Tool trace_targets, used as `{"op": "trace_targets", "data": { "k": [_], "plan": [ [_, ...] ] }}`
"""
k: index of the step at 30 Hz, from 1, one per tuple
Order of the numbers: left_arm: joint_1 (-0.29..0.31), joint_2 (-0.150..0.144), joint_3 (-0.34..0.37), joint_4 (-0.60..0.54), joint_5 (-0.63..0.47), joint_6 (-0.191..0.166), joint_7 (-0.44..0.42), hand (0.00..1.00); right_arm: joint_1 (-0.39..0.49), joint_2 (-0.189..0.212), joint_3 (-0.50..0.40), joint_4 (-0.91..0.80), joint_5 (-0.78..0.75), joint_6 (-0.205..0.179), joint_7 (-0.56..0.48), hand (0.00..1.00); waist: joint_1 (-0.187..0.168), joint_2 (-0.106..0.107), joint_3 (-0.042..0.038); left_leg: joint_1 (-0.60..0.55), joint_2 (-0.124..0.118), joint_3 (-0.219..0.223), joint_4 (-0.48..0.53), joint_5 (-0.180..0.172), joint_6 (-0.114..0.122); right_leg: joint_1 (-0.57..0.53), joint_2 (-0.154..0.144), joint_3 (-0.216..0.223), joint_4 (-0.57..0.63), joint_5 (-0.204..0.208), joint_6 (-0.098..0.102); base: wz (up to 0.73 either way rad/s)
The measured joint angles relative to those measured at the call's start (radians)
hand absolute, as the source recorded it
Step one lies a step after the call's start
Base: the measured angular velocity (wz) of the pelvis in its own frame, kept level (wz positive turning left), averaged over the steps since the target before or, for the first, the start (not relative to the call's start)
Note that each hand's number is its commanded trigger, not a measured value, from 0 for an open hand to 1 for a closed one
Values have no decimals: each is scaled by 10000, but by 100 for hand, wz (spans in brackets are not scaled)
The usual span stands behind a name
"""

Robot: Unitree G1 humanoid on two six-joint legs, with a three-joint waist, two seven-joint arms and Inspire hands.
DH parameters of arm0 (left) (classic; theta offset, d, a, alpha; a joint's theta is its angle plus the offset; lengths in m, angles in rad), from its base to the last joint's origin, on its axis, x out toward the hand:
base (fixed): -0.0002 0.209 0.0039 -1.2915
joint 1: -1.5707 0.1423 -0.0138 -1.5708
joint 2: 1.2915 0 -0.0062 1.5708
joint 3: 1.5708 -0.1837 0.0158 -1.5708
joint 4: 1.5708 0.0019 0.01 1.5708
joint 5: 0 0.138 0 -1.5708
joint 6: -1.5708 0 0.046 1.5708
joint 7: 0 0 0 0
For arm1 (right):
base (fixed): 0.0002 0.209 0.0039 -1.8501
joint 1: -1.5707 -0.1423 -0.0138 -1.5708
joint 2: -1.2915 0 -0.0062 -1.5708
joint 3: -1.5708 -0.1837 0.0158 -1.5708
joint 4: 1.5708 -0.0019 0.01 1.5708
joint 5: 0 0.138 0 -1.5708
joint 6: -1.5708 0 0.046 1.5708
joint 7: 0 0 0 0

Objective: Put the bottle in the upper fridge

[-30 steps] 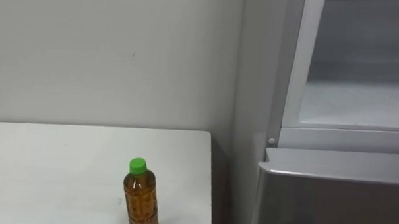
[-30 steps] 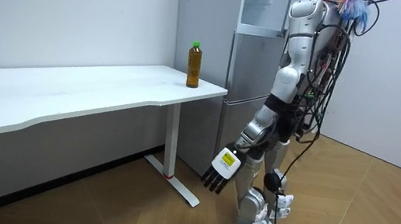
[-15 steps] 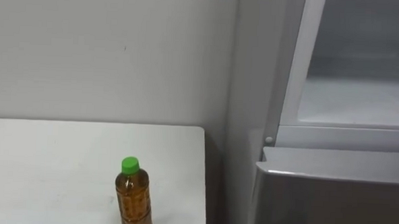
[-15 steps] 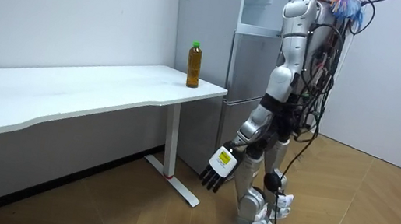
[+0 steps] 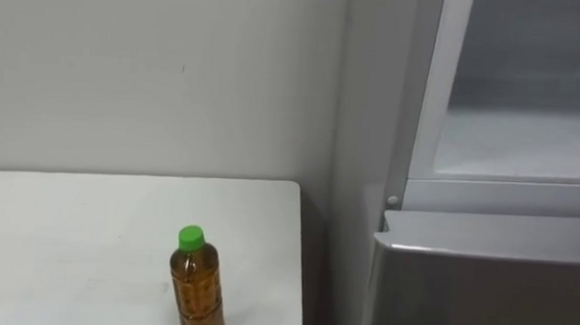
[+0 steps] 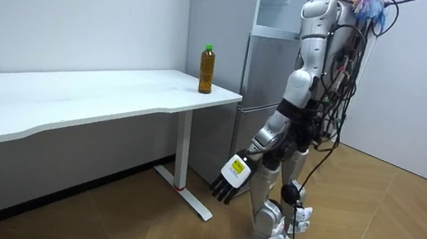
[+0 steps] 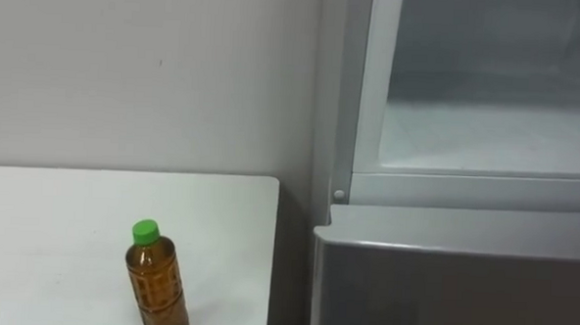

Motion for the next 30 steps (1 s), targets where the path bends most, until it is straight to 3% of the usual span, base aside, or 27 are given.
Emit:
{"op": "trace_targets", "data": {
  "k": [5,9,13,19,21,25,27,30],
  "plan": [
    [-68,0,0,-21,2,0,-62,0,77,-2,47,-1712,-489,-33,26,0,46,-42,62,-13,-22,4,-25,-1,1,-27,-18,138,95,2,2,-6],
    [-101,43,-70,-159,-22,-5,-264,0,493,-80,329,-3949,-728,-49,191,0,51,-96,24,-174,-23,-1,27,1,3,-209,-19,134,94,1,1,5],
    [-109,116,-87,-251,-23,-6,-494,0,749,-99,486,-4924,-792,-48,372,0,96,-155,-30,-179,-23,-1,31,1,3,-203,-17,134,98,3,-1,2],
    [-21,139,-144,-558,-18,-2,-686,0,1025,-99,501,-6117,-787,-19,536,0,96,-143,-27,-193,-17,10,28,0,3,-164,-16,144,104,5,-3,0],
    [-32,143,-158,-586,-18,-1,-779,0,1043,-101,502,-6474,-786,252,579,0,93,-123,-13,-208,-8,28,25,0,3,-196,-15,145,138,12,-12,-2],
    [-18,144,-159,-584,-22,-4,-839,0,1076,-125,497,-6955,-782,378,568,0,96,-49,4,-227,5,65,15,0,3,-334,-20,172,288,21,-19,-7],
    [55,164,-157,-707,-21,-18,-945,0,1188,-275,498,-7511,-769,762,572,0,114,-9,37,-254,2,65,14,0,3,-365,-28,169,298,24,-23,0],
    [162,262,-159,-719,-18,-23,-979,0,1212,-602,505,-8108,-767,869,678,0,130,-10,38,-221,9,66,13,1,4,-362,-25,179,318,34,-39,-3]
  ]
}}
